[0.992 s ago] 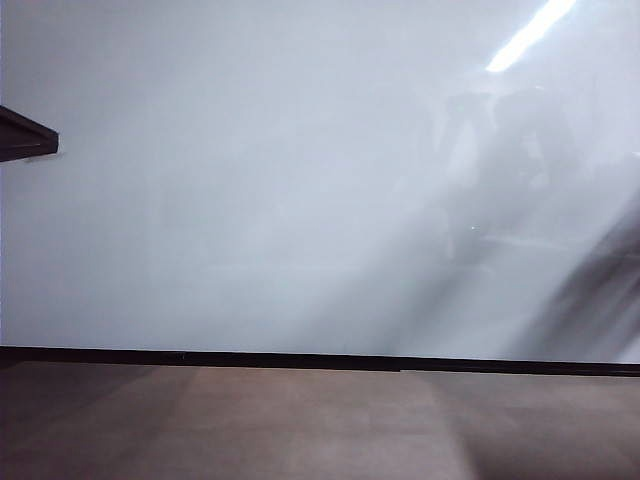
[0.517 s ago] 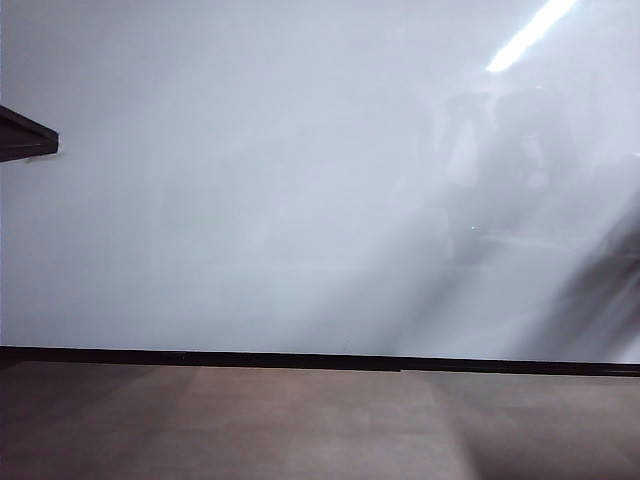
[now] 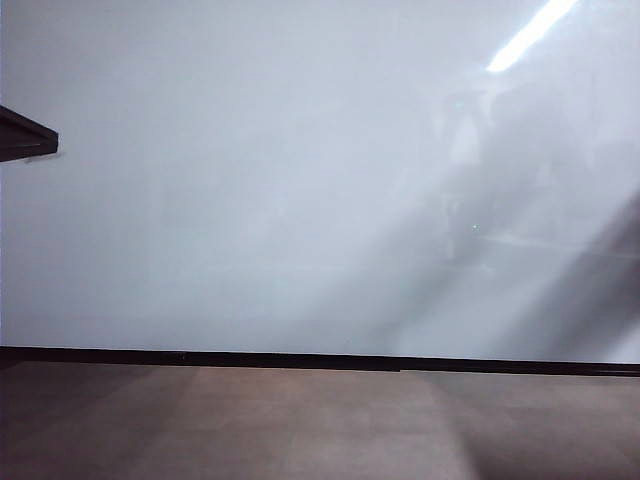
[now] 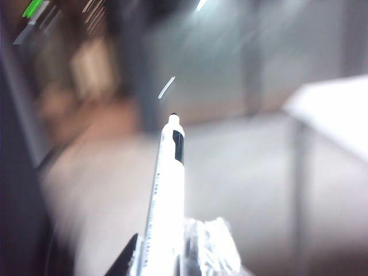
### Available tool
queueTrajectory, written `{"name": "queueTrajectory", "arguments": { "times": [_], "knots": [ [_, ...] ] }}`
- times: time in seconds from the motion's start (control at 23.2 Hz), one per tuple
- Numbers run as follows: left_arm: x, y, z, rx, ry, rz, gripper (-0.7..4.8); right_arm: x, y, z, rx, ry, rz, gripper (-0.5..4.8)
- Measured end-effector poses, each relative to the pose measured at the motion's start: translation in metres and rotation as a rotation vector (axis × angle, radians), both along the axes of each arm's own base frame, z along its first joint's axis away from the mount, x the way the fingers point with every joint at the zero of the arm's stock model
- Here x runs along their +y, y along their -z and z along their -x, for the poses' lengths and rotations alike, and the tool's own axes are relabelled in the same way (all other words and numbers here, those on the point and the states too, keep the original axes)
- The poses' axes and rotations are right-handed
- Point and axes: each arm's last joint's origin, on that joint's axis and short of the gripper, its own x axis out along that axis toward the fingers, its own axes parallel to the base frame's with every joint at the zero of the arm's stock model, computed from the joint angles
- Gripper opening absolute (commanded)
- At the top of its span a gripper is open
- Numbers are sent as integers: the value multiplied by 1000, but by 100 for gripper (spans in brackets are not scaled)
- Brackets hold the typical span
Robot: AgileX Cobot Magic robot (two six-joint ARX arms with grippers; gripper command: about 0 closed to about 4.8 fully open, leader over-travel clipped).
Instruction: Reach to the right to find the marker pen, pick it up, and write the number 17 on the whiteboard.
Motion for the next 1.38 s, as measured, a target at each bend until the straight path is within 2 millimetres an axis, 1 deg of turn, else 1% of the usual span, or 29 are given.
{"name": "queueTrajectory", "arguments": {
  "times": [0.04,0.09,0.17,0.22,0.26,0.3,0.34,0.43,0.47,0.56,0.69,0.78,0.86,0.91,0.95,0.99,1.03,1.08,1.21,1.25,1.29,1.34,1.38],
  "knots": [
    [0,0,0,0,0,0,-5,-4,-33,11,-92,48,19,-6],
    [0,0,0,0,0,0,-5,-2,-55,18,-143,54,29,-6],
    [0,0,0,0,0,0,-5,6,-96,34,-184,64,32,-6],
    [0,0,0,0,0,0,-5,12,-119,46,-208,94,33,-6],
    [0,0,0,0,0,0,-5,24,-158,70,-276,175,43,-6],
    [0,0,0,0,0,0,-5,32,-178,87,-306,217,44,-6],
    [0,0,0,0,-4,0,-5,40,-192,101,-321,229,49,-6],
    [2,0,-2,0,-31,0,-5,53,-211,122,-340,226,58,-6],
    [4,0,-4,0,-58,0,-5,70,-222,135,-334,195,49,-6],
    [7,0,-6,0,-89,0,-5,95,-232,151,-301,124,25,-6],
    [12,-3,-9,6,-153,-5,-5,131,-240,171,-281,36,13,-6],
    [13,-4,-9,2,-167,-2,-5,145,-243,179,-285,3,2,-6],
    [13,-3,-9,9,-164,-7,-5,159,-245,184,-289,-69,-8,-6],
    [13,-3,-9,10,-164,-8,-5,170,-246,186,-287,-133,-18,-6],
    [13,-3,-9,10,-164,-9,-5,175,-245,185,-279,-166,-24,-6],
    [13,-3,-9,11,-164,-9,-5,185,-241,183,-240,-213,-41,-6],
    [13,-3,-9,13,-164,-11,-5,190,-239,182,-218,-231,-49,-6],
    [13,-1,-9,26,-164,-22,-5,202,-234,178,-174,-267,-62,-6],
    [14,-4,-8,41,-164,-34,-5,222,-227,166,-128,-322,-77,-6],
    [16,-21,-5,7,-165,-6,-5,234,-223,158,-116,-351,-84,-6],
    [18,-31,-3,-18,-169,15,-5,239,-221,155,-112,-365,-87,-6],
    [22,-54,2,-84,-181,72,-5,250,-218,148,-109,-382,-97,-6],
    [24,-66,5,-107,-186,91,-5,254,-217,146,-111,-389,-100,-6]
  ]
}}
